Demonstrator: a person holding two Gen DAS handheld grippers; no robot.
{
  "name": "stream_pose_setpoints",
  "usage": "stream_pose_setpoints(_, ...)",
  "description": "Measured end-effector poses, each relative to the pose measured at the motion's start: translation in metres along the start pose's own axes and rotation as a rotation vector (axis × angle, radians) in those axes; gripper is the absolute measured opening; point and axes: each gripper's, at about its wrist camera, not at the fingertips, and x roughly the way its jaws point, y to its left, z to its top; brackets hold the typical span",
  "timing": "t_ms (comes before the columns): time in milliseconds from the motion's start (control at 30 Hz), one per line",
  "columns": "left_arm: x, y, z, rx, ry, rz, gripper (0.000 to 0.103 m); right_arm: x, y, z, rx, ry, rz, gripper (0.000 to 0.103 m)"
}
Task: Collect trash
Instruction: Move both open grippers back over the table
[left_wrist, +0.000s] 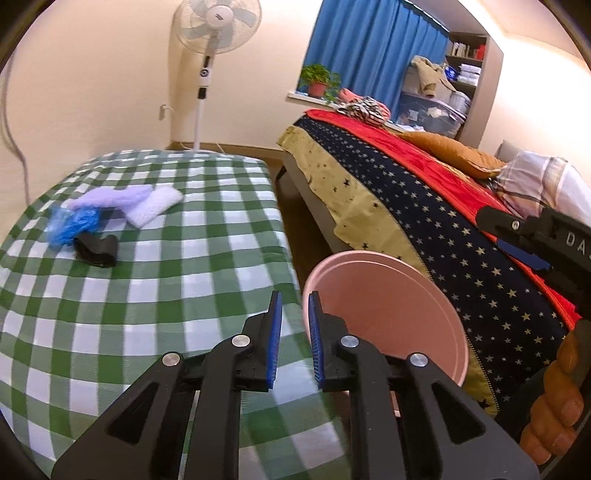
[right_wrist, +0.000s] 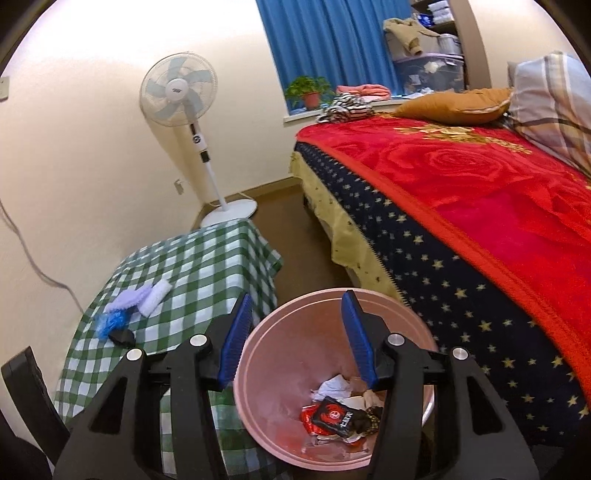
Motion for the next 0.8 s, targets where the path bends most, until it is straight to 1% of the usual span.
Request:
stream_pose_setpoints(100, -0.001, 0.015, 0.000, -0.024, -0.006, 0.024, 0.015, 0.005, 0.011, -0.004, -0.009, 0.001, 0.025, 0.052)
stream_pose_setpoints(333, -0.007, 0.060, -0.001, -0.109, -0.042, 0.112, 0.015, 0.018, 0.025, -0.014, 0.021, 0.006, 0.082, 0.050)
stream_pose_setpoints(467, -0.010, 0.085, -0.001, -0.151, -0.060, 0.167, 0.015, 0.029, 0.040, -0.021, 0.024, 0.016, 0.126, 0.045)
stream_pose_setpoints(633, -0.012, 0.112, -0.003, -0.184, -0.074, 0.228, 0.015, 0.044, 0.065, -0.031, -0.006, 0.032, 0.185, 0.038)
stream_pose_setpoints(700, -0.013, 0.121, -0.003, -0.197, -0.078, 0.243, 0.015, 0.050, 0.072, -0.033, -0.009, 0.038, 0.206, 0.036)
stream_pose_setpoints(800, -0.015, 0.137, -0.003, -0.231, -0.085, 0.262, 0.015, 0.066, 0.091, -0.037, -0.008, 0.069, 0.264, 0.031)
